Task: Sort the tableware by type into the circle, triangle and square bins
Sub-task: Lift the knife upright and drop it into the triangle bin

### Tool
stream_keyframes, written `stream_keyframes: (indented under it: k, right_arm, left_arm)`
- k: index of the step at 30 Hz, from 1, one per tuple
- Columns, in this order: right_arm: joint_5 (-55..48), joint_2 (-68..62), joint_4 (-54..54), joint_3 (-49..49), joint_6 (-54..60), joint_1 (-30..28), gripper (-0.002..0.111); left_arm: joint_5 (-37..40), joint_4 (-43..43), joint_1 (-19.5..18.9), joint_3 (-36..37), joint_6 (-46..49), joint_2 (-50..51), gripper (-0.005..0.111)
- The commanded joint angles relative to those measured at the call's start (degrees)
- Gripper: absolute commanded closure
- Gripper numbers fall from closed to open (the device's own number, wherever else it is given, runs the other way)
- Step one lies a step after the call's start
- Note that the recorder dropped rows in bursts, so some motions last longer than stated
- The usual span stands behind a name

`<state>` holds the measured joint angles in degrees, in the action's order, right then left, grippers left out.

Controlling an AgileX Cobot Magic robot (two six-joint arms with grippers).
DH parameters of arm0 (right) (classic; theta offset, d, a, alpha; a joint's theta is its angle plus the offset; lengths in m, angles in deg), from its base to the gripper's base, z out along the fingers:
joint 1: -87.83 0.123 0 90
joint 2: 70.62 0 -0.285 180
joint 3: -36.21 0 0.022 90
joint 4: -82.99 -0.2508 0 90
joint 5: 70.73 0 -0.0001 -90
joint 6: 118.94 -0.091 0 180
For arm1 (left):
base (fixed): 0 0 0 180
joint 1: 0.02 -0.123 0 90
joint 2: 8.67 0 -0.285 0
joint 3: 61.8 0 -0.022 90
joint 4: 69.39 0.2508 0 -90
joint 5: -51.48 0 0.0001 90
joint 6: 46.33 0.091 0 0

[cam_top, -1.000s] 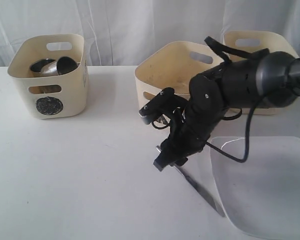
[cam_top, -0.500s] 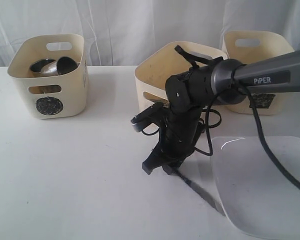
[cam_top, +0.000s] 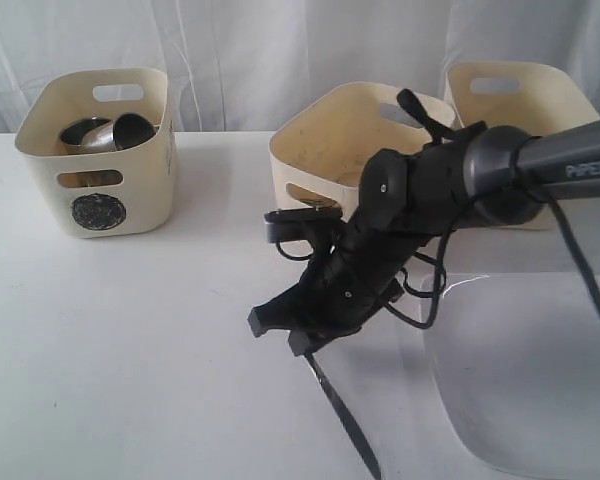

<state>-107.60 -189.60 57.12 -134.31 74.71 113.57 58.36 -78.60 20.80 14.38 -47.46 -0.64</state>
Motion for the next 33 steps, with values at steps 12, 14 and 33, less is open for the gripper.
stream_keyframes:
  k: [12, 14, 33]
  right_arm:
    - [7.60, 15.22, -21.24, 9.84, 11.45, -0.10, 0.108]
    - [8.19, 17.97, -24.24, 9.84, 12.67, -0.21, 0.108]
    - [29.73, 28.17, -32.56, 6.28, 12.91, -15.18, 0.108]
  left_arm:
    - [0.16, -0.07, -0.02, 0.41, -0.14, -0.24, 0.107]
    - [0.16, -0.07, -0.02, 0.41, -0.14, -0.24, 0.107]
    - [0.16, -0.07, -0.02, 0.41, -0.14, -0.24, 0.107]
